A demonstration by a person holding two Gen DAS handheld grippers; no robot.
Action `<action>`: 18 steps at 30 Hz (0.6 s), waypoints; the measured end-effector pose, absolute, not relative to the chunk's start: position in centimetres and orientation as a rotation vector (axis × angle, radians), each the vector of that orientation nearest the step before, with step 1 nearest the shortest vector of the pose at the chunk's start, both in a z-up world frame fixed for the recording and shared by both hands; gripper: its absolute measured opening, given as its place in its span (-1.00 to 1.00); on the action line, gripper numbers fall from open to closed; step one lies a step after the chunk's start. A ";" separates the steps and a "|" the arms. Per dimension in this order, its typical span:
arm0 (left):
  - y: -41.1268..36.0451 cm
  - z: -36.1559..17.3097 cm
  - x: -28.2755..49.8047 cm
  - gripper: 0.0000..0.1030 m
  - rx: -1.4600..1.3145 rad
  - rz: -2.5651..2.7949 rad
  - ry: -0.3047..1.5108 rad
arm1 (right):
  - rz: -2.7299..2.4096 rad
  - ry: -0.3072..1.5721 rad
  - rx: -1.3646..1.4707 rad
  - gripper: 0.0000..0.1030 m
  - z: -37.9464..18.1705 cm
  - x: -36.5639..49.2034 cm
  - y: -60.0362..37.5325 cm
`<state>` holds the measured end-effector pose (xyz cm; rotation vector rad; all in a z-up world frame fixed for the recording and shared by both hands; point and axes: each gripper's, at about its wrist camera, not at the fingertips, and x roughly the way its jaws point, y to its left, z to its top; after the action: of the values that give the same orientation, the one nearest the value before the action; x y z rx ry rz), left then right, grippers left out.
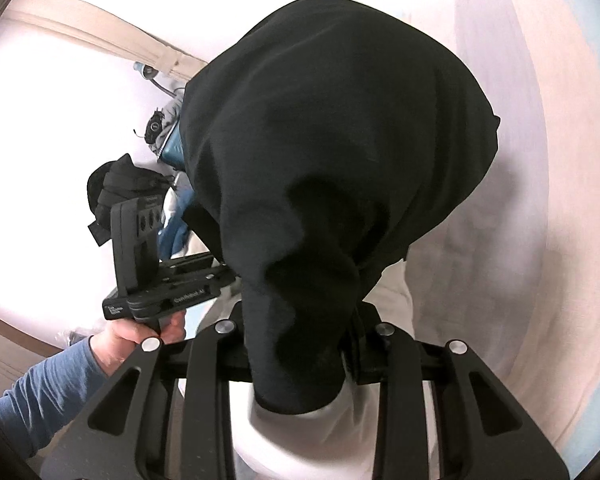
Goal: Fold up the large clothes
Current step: 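Lift the bundle with both tools and carry it toward the clothes stack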
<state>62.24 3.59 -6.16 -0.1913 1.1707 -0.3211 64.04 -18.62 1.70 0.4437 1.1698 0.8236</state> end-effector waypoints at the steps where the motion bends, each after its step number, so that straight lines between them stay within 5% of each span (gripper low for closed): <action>1: 3.8 -5.5 62.0 -0.75 -0.187 -0.336 1.162 | 0.810 1.159 0.441 -0.44 2.7 63.5 -18.4; 18: 13.9 3.1 58.8 -0.75 -0.172 -0.352 1.043 | 0.817 1.057 0.382 -0.47 10.9 59.2 -11.7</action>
<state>58.76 13.91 3.15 -0.1716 1.0431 -0.3517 59.22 -11.71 10.91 0.3825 1.0567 0.8173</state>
